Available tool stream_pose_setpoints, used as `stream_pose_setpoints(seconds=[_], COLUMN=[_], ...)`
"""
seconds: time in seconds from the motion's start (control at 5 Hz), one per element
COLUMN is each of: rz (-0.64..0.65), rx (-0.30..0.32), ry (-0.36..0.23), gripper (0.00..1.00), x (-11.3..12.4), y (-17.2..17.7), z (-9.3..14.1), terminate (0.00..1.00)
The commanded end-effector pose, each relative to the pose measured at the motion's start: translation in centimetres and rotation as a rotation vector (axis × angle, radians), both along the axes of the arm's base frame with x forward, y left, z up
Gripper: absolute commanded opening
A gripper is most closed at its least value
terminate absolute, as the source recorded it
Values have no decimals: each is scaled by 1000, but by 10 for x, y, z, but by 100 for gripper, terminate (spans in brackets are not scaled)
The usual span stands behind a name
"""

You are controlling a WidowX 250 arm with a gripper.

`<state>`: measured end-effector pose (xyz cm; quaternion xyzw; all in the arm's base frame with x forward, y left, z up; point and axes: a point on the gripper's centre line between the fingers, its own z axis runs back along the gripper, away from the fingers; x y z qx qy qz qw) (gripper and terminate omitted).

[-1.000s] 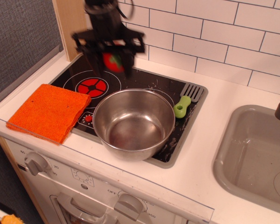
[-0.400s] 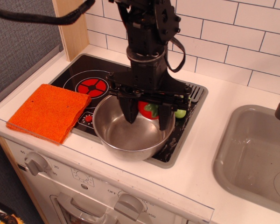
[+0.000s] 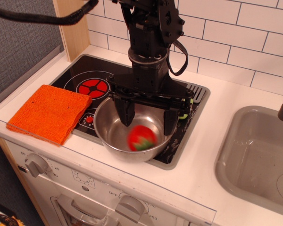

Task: Put the strawberry inside the metal pot.

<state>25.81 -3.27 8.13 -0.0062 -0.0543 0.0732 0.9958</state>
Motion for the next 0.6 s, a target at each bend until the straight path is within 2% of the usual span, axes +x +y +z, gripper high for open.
stream_pose_setpoints(seconds=[0.0,0.2,0.4], rz=[-12,-12,-12], rx=[-17,-17,-17], ry=[-42,-42,-42], gripper=[100,100,100], x=[-5,-5,-5], y=[20,20,20], z=[22,22,22], terminate=[0,0,100])
